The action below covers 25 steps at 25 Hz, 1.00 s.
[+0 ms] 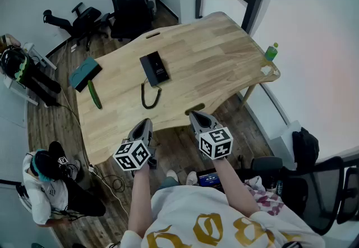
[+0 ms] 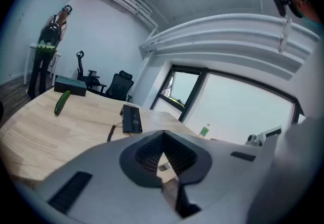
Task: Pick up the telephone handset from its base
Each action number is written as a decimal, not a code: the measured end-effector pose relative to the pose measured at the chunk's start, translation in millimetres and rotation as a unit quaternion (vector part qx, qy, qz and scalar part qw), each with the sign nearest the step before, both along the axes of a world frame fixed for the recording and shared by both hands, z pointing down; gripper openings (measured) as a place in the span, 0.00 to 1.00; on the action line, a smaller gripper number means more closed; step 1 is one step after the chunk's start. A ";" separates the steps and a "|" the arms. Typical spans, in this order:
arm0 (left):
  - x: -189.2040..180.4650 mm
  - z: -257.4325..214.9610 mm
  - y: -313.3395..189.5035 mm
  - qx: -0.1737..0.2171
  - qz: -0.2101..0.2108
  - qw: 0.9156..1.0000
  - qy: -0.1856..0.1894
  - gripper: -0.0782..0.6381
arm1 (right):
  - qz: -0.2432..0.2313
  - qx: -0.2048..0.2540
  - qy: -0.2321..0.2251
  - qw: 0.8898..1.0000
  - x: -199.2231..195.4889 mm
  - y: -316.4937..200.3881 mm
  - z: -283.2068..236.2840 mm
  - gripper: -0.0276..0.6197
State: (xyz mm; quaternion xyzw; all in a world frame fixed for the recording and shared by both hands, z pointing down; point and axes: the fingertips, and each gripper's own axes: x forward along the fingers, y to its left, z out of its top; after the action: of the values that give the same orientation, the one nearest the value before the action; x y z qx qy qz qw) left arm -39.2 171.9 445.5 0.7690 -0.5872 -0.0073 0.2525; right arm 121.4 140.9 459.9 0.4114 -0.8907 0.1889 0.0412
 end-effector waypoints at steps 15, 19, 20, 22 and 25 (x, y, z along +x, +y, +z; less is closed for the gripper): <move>-11.2 -8.8 15.1 0.019 -0.014 0.999 0.023 0.12 | -0.009 0.014 0.020 1.000 -6.4 12.7 -8.1 0.05; -13.3 -2.4 10.8 0.008 -0.017 0.999 0.031 0.12 | -0.010 0.013 0.026 1.000 -6.6 8.1 -3.6 0.05; -14.8 -0.8 9.2 0.006 -0.017 0.999 0.035 0.12 | -0.011 0.012 0.026 1.000 -8.0 5.7 -2.6 0.05; -19.0 2.2 4.6 0.003 -0.020 0.999 0.039 0.12 | -0.014 0.012 0.029 0.999 -12.1 -0.6 -1.0 0.05; -25.4 5.0 -8.2 0.004 -0.022 0.999 0.043 0.12 | -0.020 0.013 0.035 0.999 -19.5 -14.4 1.2 0.05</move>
State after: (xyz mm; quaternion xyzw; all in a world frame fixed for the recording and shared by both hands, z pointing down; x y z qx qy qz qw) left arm -64.6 163.7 450.5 0.7558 -0.5927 -0.0484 0.2740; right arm 101.9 126.5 461.1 0.4002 -0.8993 0.1616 0.0704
